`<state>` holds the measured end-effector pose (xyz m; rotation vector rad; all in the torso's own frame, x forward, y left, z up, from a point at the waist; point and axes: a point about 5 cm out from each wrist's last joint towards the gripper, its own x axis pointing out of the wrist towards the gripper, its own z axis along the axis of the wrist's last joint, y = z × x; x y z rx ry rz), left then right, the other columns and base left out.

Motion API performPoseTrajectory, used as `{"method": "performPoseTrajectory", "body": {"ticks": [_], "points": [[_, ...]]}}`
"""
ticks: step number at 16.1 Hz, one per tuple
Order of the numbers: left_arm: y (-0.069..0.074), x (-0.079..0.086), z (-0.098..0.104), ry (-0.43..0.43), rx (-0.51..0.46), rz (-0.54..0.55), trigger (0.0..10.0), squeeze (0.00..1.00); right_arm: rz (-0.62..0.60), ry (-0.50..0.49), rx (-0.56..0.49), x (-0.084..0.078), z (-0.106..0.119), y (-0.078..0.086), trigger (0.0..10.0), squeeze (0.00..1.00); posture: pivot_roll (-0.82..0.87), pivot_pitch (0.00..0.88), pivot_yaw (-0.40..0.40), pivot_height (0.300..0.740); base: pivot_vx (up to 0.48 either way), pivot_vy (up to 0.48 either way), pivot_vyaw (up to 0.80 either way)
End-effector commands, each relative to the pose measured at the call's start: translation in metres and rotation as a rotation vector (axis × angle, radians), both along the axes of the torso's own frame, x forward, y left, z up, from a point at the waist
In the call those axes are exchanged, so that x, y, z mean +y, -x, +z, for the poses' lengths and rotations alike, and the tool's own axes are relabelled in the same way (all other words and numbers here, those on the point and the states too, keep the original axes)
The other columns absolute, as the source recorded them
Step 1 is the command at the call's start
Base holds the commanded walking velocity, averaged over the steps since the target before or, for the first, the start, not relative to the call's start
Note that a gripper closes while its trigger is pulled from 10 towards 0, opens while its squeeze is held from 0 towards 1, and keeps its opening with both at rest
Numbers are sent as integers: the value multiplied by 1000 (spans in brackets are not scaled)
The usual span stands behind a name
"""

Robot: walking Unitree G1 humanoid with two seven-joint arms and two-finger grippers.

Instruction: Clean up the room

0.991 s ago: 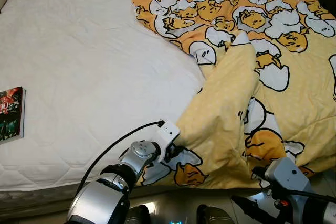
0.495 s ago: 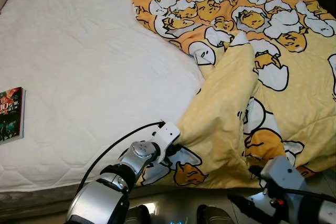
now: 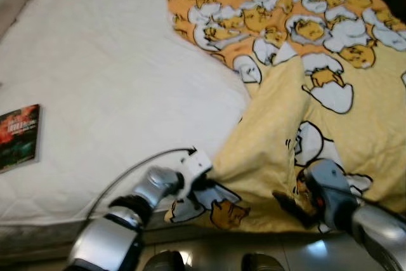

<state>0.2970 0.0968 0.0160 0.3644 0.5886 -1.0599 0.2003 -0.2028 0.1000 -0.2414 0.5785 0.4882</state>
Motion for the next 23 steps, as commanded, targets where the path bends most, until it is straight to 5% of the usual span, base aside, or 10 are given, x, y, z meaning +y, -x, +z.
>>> {"method": "performPoseTrajectory", "body": {"ticks": [1,4,5,10,12,13,14,15,19,23], "points": [[0,17,2,-15,-14,-21,0,0,2,-5,-7,6,-8,-6,10000,0,-33,0,83,740,0,0,0],[9,51,20,43,-62,-53,0,0,13,-26,-29,20,-18,-19,10000,0,48,0,69,740,0,0,0],[48,72,38,37,-45,-125,0,0,15,-35,-37,28,-23,-26,10000,0,84,0,57,740,0,0,0],[152,90,71,61,137,-137,0,0,48,-29,-12,43,-41,-43,10000,0,168,0,16,740,0,0,0],[163,85,76,115,186,-105,78,0,75,1,11,43,-48,-43,10000,0,180,0,-2,740,0,0,0],[159,84,73,85,136,-41,10000,0,84,6,19,42,-50,-43,10000,0,182,0,-7,740,0,0,0],[153,84,73,76,112,21,10000,0,91,8,18,42,-51,-44,10000,0,183,0,-15,740,0,0,0],[147,84,76,96,125,66,10000,1000,96,11,17,41,-52,-46,10000,0,183,0,-17,740,0,0,0],[126,99,84,106,83,154,10000,1000,101,14,11,40,-53,-50,10000,0,175,0,-15,740,0,0,0],[125,106,97,124,152,49,10000,1000,82,3,-5,39,-54,-51,10000,0,172,0,-7,740,0,0,0]]}}
